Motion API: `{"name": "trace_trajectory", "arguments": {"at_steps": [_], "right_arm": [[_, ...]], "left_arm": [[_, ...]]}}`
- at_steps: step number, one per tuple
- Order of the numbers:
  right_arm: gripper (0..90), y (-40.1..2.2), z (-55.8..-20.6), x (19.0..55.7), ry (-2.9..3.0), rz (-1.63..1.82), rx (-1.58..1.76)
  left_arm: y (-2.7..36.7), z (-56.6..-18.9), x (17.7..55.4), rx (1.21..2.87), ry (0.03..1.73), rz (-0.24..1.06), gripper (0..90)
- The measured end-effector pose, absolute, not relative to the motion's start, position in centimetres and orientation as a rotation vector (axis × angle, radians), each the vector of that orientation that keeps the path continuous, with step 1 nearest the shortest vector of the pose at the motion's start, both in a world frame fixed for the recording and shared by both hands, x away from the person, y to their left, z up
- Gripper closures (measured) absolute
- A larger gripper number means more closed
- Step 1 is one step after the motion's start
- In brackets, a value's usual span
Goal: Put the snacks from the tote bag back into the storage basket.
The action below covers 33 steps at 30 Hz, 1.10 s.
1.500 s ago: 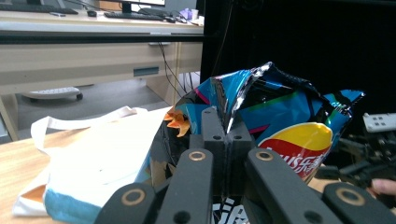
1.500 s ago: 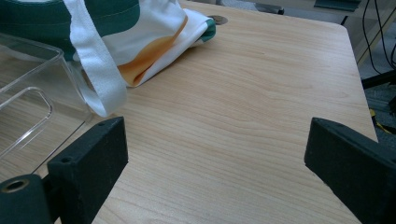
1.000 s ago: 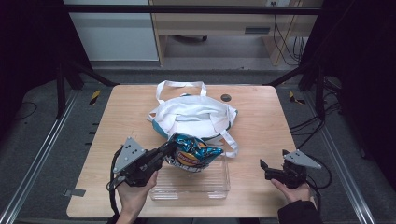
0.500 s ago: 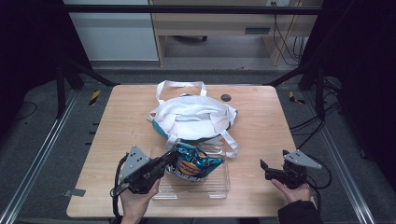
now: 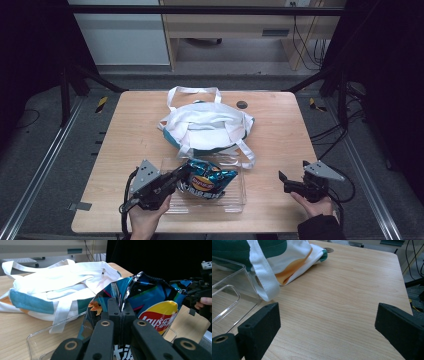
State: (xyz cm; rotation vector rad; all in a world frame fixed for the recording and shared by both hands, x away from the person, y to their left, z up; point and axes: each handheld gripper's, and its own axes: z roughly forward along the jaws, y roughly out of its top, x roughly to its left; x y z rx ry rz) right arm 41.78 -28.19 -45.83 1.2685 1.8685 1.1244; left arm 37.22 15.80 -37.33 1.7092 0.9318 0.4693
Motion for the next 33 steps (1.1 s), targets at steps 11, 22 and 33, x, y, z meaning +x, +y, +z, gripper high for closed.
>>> {"name": "trace_trajectory", "arguments": {"at_steps": [11, 22, 33], "right_arm": [[6.5, -28.1, -45.8, 41.8, 1.874, 1.122, 1.270], [6.5, -28.1, -45.9, 41.9, 1.876, 1.117, 1.266], [6.6, -28.0, -45.9, 42.0, 1.880, 1.109, 1.264]], "left_arm": [[16.2, -37.8, 37.9, 1.708, 1.008, 0.479, 89.1], [16.3, -38.1, 38.7, 1.696, 1.038, 0.477, 88.1], [16.0, -38.2, 39.9, 1.684, 1.047, 0.487, 87.2]]}}
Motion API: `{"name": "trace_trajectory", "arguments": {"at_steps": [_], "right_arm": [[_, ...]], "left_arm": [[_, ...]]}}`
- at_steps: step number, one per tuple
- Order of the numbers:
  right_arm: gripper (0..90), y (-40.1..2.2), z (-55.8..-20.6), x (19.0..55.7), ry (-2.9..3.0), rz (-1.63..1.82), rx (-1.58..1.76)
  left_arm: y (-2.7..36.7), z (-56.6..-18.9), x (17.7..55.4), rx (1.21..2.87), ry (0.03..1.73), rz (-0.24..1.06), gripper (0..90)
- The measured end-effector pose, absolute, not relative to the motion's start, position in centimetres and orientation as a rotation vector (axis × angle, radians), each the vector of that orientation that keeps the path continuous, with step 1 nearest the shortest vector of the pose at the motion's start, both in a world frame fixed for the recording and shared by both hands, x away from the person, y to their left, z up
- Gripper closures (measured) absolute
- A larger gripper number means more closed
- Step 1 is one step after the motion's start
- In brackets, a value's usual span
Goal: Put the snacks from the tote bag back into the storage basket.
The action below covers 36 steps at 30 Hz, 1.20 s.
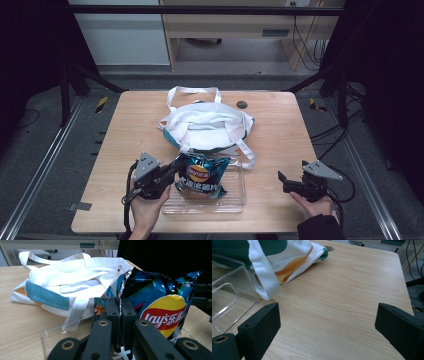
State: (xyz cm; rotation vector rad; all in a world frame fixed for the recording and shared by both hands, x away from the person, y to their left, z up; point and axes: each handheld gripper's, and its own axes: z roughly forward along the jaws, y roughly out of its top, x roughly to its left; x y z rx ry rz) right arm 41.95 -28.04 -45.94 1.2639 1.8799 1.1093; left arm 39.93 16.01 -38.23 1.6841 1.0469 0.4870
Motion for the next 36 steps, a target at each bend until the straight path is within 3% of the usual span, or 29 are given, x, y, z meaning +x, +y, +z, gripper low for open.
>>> {"name": "trace_trajectory", "arguments": {"at_steps": [36], "right_arm": [[6.6, -28.0, -46.2, 42.3, 1.896, 1.088, 1.267]], "left_arm": [[15.1, -38.7, 43.3, 1.667, 1.055, 0.547, 87.0]]}}
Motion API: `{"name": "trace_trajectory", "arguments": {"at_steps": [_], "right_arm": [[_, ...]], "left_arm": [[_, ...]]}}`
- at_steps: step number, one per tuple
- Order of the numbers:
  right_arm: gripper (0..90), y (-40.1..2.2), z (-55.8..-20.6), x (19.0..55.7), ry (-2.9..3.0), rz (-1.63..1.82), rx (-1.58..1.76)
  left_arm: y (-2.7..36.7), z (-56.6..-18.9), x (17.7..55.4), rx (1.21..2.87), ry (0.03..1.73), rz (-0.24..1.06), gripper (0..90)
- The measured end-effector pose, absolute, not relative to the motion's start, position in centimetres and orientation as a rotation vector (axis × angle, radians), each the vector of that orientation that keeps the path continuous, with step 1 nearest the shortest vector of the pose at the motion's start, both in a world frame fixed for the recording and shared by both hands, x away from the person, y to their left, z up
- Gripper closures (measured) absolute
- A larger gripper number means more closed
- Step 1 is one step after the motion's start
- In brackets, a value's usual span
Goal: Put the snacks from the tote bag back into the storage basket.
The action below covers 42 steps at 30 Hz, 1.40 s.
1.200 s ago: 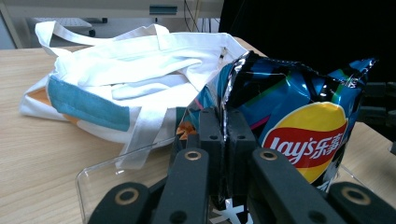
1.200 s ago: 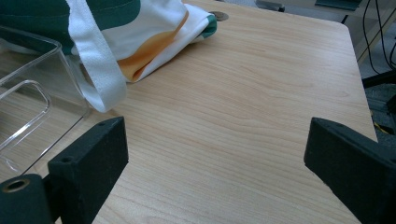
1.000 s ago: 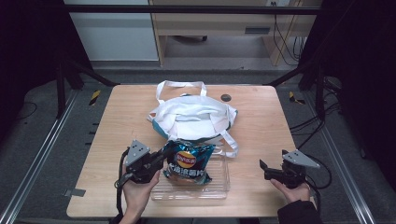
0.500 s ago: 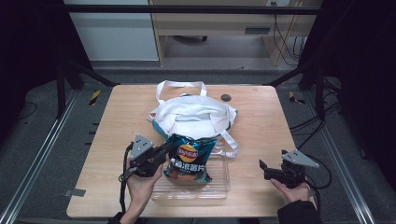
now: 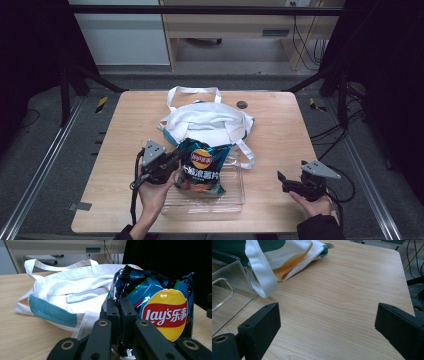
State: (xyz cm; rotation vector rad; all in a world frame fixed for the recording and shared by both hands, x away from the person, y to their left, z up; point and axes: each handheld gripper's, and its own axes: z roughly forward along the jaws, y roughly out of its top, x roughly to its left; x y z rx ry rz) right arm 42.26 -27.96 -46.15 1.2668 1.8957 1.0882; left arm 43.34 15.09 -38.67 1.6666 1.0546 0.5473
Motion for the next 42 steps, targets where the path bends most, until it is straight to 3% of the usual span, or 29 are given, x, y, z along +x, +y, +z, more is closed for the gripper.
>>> {"name": "trace_trajectory", "arguments": {"at_steps": [23, 42], "right_arm": [[6.7, -28.0, -46.2, 42.3, 1.895, 1.083, 1.268], [6.8, -28.1, -46.1, 42.1, 1.891, 1.093, 1.272]], "left_arm": [[14.5, -39.1, 44.4, 1.671, 1.029, 0.576, 85.4], [14.6, -39.0, 44.3, 1.721, 0.998, 0.613, 54.7]]}}
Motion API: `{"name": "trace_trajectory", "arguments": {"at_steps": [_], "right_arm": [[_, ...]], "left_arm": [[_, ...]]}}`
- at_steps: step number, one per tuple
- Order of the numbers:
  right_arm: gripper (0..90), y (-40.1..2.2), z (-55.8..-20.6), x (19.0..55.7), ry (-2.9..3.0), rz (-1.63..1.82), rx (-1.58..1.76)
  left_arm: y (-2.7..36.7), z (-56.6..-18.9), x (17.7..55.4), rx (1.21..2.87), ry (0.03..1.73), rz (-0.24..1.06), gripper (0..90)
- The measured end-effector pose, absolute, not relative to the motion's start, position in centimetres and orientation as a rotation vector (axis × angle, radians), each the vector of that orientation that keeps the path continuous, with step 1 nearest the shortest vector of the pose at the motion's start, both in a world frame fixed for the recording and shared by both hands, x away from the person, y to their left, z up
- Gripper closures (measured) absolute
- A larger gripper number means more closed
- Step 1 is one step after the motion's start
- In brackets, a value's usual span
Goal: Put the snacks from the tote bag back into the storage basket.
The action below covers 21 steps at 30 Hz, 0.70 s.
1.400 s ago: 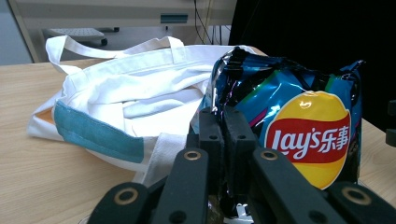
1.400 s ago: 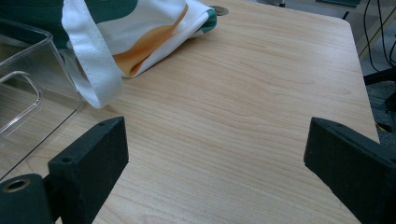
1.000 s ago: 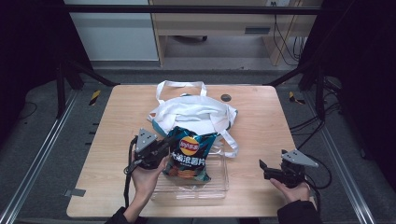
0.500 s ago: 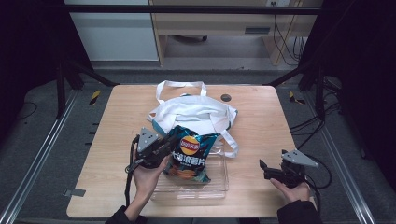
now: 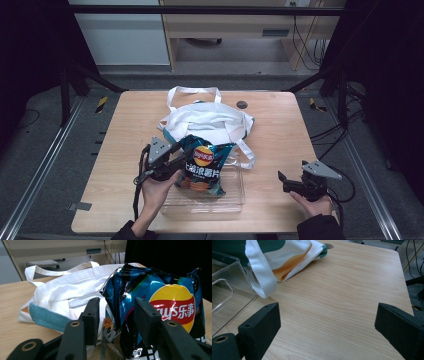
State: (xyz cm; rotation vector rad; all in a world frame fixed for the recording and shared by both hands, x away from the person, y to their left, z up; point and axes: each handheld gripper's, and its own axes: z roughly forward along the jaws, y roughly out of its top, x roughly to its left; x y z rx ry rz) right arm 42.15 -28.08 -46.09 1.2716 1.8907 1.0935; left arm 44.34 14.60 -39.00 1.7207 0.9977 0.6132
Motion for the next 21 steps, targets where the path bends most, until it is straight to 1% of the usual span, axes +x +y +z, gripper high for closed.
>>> {"name": "trace_trajectory", "arguments": {"at_steps": [5, 15, 21], "right_arm": [[6.8, -28.1, -46.1, 42.1, 1.886, 1.095, 1.269], [6.7, -28.1, -46.0, 42.0, 1.885, 1.103, 1.276], [6.7, -28.1, -46.0, 42.0, 1.884, 1.104, 1.274]], "left_arm": [[14.8, -38.9, 44.2, 1.733, 0.987, 0.614, 47.9], [15.8, -38.4, 43.7, 1.758, 0.953, 0.596, 40.4], [16.9, -38.5, 43.4, 1.772, 0.950, 0.600, 39.0]]}}
